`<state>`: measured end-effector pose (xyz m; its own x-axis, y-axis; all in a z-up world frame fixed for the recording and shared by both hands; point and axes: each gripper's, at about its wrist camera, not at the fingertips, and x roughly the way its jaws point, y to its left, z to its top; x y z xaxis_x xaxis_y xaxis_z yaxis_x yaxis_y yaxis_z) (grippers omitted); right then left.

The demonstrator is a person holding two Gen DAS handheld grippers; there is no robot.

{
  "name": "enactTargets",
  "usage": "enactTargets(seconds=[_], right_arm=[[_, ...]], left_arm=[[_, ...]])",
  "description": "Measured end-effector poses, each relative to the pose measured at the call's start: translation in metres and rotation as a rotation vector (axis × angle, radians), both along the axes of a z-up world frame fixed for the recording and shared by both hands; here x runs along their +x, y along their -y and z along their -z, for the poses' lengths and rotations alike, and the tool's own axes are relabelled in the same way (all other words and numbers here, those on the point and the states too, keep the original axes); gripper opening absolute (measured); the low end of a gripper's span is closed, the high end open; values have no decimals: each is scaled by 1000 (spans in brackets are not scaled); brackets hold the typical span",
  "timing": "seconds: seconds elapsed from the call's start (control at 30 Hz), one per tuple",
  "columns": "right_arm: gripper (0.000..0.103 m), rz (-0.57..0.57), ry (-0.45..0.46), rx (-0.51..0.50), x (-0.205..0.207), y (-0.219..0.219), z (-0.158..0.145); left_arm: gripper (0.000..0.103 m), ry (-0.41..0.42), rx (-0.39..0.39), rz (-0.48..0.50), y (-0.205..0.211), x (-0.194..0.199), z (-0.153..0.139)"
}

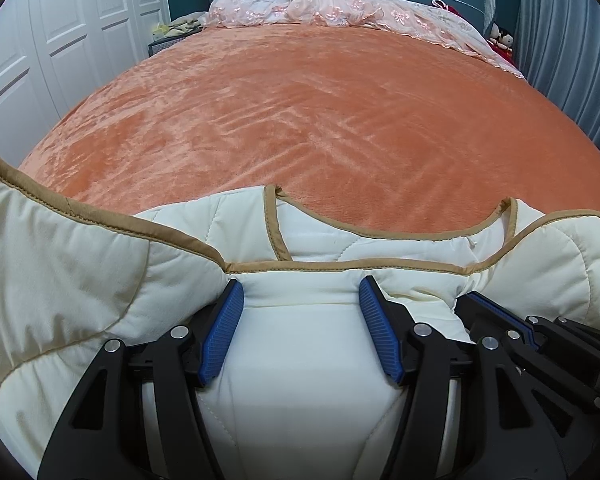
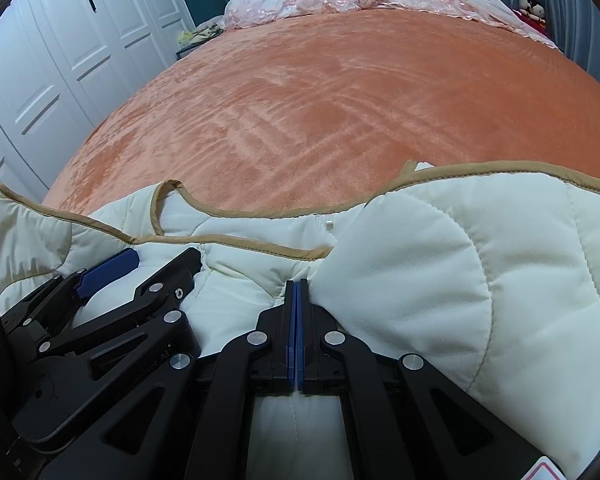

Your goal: Fold large clothes

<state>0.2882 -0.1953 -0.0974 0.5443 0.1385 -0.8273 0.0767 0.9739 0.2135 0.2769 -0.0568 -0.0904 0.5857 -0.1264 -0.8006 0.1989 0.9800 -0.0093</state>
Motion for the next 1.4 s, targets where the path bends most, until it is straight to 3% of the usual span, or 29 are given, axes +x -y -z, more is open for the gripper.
enactTargets(seconds=[0.13, 0.27, 0.3, 0.33, 0.53, 0.7, 0.83, 0.93, 1.1, 1.23, 1.4], right_arm=[[0, -5, -11, 28, 5, 3, -2], [0, 55, -12, 69, 0, 16, -23], [2, 93, 13, 52, -7, 20, -35], [14, 121, 49, 46, -18, 23, -48], [14, 29, 25, 114, -84, 12, -79], [14, -67, -38, 143, -117, -27, -70], [13, -53, -81, 101, -119, -45, -44], [12, -23, -91, 97, -121, -46, -42], [12, -50, -122, 114, -148, -60, -53], [12, -74, -118, 76, -169, -72, -53], [12, -72, -124, 67, -175, -73, -50]], left_arm=[[58, -20, 8, -1, 2, 4, -3], [59, -101, -25, 5, -7, 10, -21], [59, -112, -47, -8, -15, 9, -28], [59, -116, -60, -27, -24, 6, -37], [62, -158, -151, -82, -89, -40, -73], [62, -154, -81, -59, -99, -89, -73], [68, -161, -12, -58, -89, -107, -53], [68, -152, 18, -57, -89, -115, -55], [69, -174, -67, -120, -123, -137, -74], [82, -183, -147, -236, -173, -162, -83], [88, -264, -283, -377, -224, -181, -64]])
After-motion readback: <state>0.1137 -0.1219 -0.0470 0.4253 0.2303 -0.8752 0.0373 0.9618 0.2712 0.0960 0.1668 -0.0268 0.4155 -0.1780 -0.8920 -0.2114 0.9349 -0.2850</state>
